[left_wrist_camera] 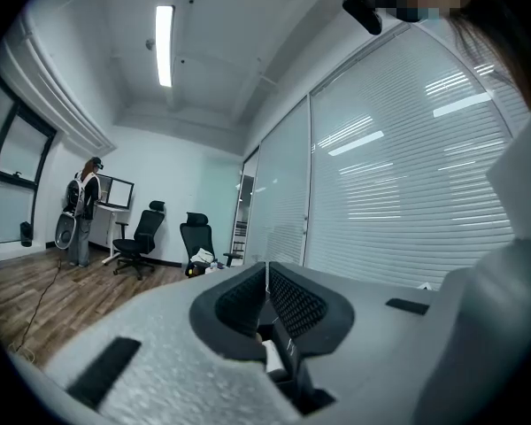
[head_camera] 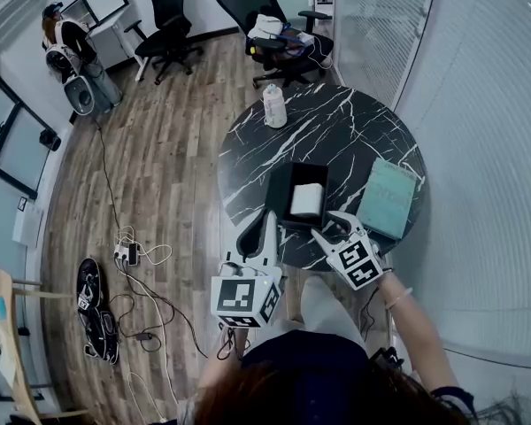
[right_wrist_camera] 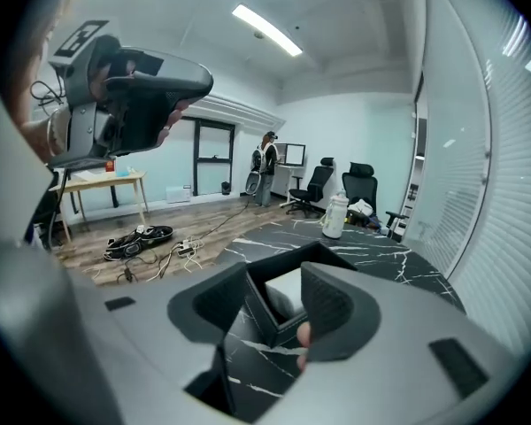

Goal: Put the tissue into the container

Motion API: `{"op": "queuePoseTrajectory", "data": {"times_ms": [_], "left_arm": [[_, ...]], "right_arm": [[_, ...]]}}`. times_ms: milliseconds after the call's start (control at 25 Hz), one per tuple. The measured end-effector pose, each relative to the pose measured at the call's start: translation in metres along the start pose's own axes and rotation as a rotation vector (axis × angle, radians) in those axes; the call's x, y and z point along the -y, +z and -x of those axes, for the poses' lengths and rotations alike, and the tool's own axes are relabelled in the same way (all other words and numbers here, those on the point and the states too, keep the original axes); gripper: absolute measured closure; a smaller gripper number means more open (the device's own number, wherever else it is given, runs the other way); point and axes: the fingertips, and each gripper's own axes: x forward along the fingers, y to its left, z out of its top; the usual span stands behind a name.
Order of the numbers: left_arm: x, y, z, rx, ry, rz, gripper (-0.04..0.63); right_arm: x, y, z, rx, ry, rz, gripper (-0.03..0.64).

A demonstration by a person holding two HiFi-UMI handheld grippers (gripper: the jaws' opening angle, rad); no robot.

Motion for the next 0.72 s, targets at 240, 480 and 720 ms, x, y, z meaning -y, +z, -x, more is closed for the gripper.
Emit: {"op": "queuePoseTrajectory", "data": {"times_ms": [240, 480, 720], "left_arm": [[0.000, 0.001, 0.023, 0.011, -0.016, -0.003, 0.561], [0.001, 0.004, 0.051, 0.027, -0.032, -0.010, 0.561], [0.002, 0.001, 0.082, 0.029, -0.045, -0.012, 0.561]], "right_arm": [[-0.017, 0.003, 0.015, 0.012, -0.036, -0.009, 0.407], [-0.036, 0.009, 0.031, 0.051, -0.089, -0.029, 0.430], [-0.057, 0.013, 0.049, 0.062, -0.142, -0.056, 0.474]]}}
